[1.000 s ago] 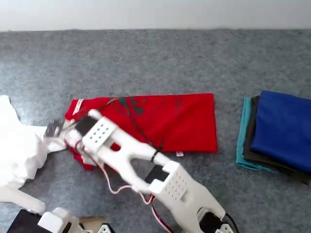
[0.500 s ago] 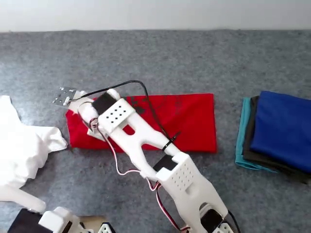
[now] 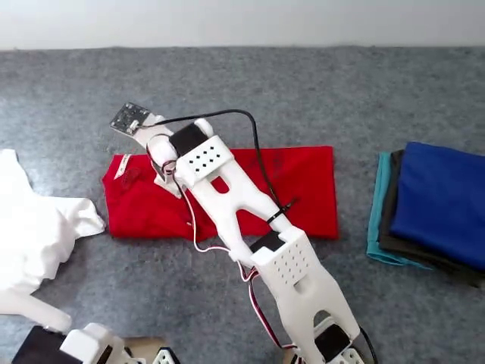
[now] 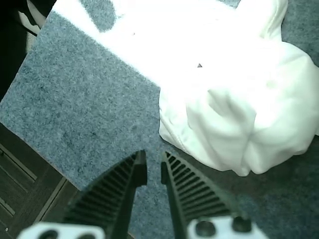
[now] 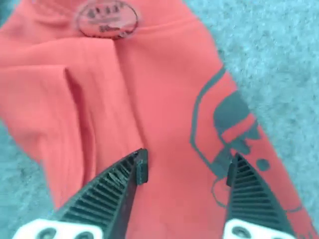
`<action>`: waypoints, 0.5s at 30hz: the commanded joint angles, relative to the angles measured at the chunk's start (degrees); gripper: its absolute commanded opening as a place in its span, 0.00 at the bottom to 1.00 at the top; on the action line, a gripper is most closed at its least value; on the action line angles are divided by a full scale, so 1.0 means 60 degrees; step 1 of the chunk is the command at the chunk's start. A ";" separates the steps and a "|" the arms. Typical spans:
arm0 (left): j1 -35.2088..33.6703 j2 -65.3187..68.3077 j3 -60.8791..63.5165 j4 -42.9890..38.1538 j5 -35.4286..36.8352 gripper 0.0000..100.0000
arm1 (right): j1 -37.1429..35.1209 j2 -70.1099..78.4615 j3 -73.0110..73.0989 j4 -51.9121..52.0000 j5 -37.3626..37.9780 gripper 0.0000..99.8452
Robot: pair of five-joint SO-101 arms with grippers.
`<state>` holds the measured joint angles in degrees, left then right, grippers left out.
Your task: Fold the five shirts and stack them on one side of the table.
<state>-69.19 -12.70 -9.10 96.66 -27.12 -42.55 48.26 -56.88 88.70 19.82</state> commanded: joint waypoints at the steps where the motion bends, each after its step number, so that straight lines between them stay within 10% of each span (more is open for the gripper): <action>1: 0.0000 -0.0352 -0.0022 -0.0059 -0.0132 0.06 | -0.0403 -0.0491 -0.1304 0.1516 -0.0059 0.13; 15: -0.0015 -0.0293 -0.0022 -0.0059 -0.0132 0.06 | -0.1326 -0.1853 0.2344 0.2352 0.0000 0.03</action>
<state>-69.19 -12.70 -9.10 96.66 -27.12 -50.55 42.02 -47.82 100.48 19.82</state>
